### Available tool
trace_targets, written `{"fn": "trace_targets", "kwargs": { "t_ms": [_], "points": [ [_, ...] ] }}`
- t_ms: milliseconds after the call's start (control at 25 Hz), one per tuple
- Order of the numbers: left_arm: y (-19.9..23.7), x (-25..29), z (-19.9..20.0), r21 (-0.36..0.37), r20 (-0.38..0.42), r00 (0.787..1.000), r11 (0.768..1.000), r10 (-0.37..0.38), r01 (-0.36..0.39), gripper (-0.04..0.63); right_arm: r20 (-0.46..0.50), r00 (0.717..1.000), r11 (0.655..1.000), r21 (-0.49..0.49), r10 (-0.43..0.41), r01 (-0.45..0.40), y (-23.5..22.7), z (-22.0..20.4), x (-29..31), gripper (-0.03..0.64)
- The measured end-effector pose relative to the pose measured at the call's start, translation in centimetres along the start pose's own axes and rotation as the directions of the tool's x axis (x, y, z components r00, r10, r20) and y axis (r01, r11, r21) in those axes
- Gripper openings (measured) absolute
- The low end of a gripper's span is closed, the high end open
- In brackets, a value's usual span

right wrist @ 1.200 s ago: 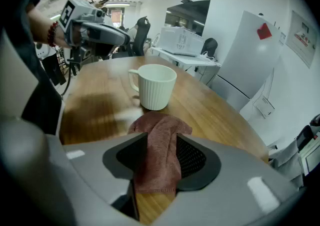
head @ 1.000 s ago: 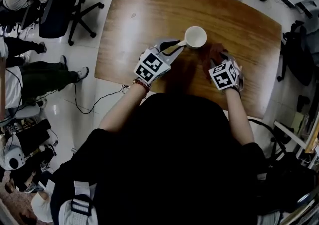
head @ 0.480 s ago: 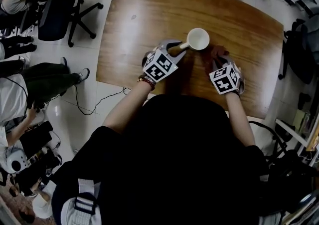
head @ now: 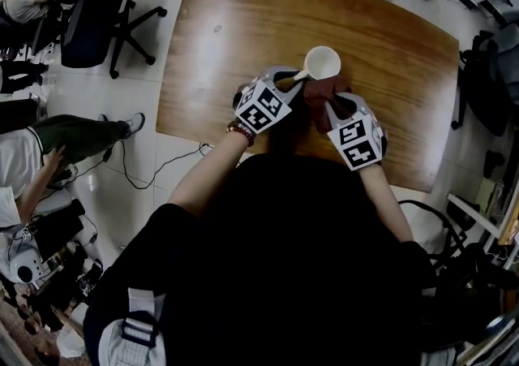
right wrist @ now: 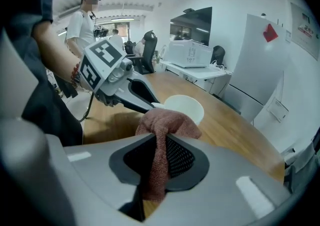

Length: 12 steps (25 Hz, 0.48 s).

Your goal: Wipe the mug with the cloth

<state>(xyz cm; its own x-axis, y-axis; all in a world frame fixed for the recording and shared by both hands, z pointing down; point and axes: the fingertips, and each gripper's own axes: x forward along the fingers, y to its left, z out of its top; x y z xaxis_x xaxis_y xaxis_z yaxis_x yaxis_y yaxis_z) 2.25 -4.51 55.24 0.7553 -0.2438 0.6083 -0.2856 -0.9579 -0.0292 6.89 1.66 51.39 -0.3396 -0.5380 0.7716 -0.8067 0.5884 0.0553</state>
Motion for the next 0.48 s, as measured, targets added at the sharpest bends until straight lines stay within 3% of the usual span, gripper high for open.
{"fn": "trace_targets", "kwargs": {
  "t_ms": [200,480],
  "points": [
    [-0.2,0.1,0.0,0.001,-0.008,1.0,1.0,-0.004,0.004,0.071,-0.014,1.0,0.999,-0.043,0.02,-0.021,1.1,1.3,1.5,0.061],
    [-0.1,0.0,0.3,0.018,-0.021,1.0,1.0,-0.018,0.019,0.071,-0.109,0.994,0.999,-0.005,0.031,-0.031,0.2,-1.9,5.0,0.06]
  ]
}}
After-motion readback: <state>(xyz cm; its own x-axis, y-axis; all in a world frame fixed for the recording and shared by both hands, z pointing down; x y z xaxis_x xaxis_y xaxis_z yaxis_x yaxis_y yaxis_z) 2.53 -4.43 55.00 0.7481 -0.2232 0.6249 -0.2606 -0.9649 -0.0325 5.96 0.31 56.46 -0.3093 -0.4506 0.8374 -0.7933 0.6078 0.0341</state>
